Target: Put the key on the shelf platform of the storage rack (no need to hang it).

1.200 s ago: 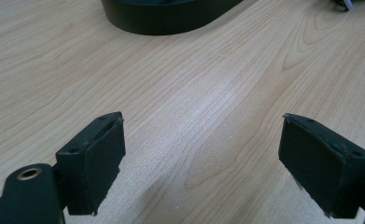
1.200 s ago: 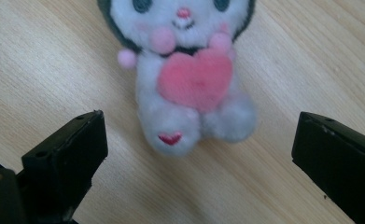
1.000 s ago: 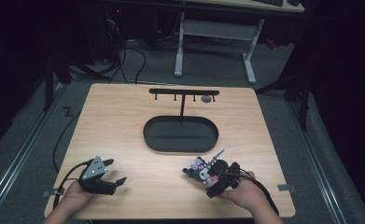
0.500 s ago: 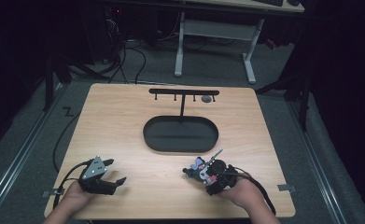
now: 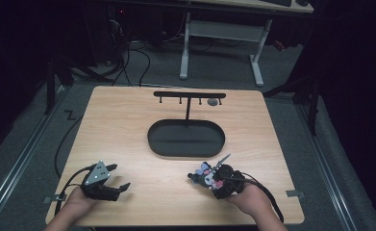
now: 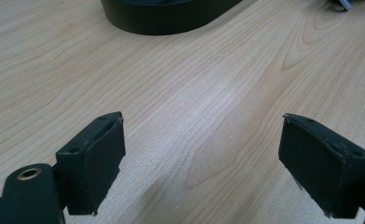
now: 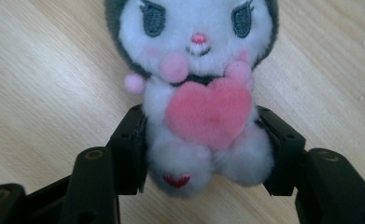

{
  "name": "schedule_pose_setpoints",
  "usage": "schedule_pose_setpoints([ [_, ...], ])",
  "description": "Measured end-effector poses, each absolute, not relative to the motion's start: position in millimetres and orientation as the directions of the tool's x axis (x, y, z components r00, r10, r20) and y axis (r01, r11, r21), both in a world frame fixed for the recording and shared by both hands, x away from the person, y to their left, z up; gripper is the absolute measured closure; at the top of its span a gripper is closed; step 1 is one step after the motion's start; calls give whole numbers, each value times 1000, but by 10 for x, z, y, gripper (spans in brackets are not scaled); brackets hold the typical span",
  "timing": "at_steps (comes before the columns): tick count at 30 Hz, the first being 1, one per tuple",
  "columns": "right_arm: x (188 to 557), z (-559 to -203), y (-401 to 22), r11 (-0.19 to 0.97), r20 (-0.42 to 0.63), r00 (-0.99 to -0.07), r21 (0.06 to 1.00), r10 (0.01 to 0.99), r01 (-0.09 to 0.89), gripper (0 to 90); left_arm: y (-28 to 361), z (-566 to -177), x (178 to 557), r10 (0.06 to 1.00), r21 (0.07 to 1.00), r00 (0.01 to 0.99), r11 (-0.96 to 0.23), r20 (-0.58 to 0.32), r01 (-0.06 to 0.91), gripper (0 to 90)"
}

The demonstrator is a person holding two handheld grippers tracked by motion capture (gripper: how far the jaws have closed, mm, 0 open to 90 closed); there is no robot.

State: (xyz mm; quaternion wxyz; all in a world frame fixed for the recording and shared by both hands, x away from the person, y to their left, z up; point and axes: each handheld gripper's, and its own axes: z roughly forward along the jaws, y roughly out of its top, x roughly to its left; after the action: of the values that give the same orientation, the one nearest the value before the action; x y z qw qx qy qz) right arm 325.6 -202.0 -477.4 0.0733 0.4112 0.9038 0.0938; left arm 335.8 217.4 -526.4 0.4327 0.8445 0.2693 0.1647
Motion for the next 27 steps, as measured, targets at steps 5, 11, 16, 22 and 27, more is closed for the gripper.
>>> schedule_pose_setpoints([
  [5,3275,-4654,-2034,634,-68,-641,265,764,727,463,2174,-5263,3358,597,820,801,-480,45,312,155],
  [11,3277,-4567,-2047,620,-75,-627,278,775,734,467,2175,-5263,3358,597,820,801,-480,44,313,155],
  [16,3282,-4509,-2080,610,-78,-617,295,783,736,467,2174,-5264,3357,597,819,801,-481,45,312,155],
  [22,3283,-4405,-2121,591,-86,-598,314,797,743,469,2174,-5264,3357,597,819,801,-481,45,313,155],
  [27,3298,-4304,-2161,572,-92,-578,335,811,749,470,2174,-5264,3358,598,819,801,-481,45,313,155],
])
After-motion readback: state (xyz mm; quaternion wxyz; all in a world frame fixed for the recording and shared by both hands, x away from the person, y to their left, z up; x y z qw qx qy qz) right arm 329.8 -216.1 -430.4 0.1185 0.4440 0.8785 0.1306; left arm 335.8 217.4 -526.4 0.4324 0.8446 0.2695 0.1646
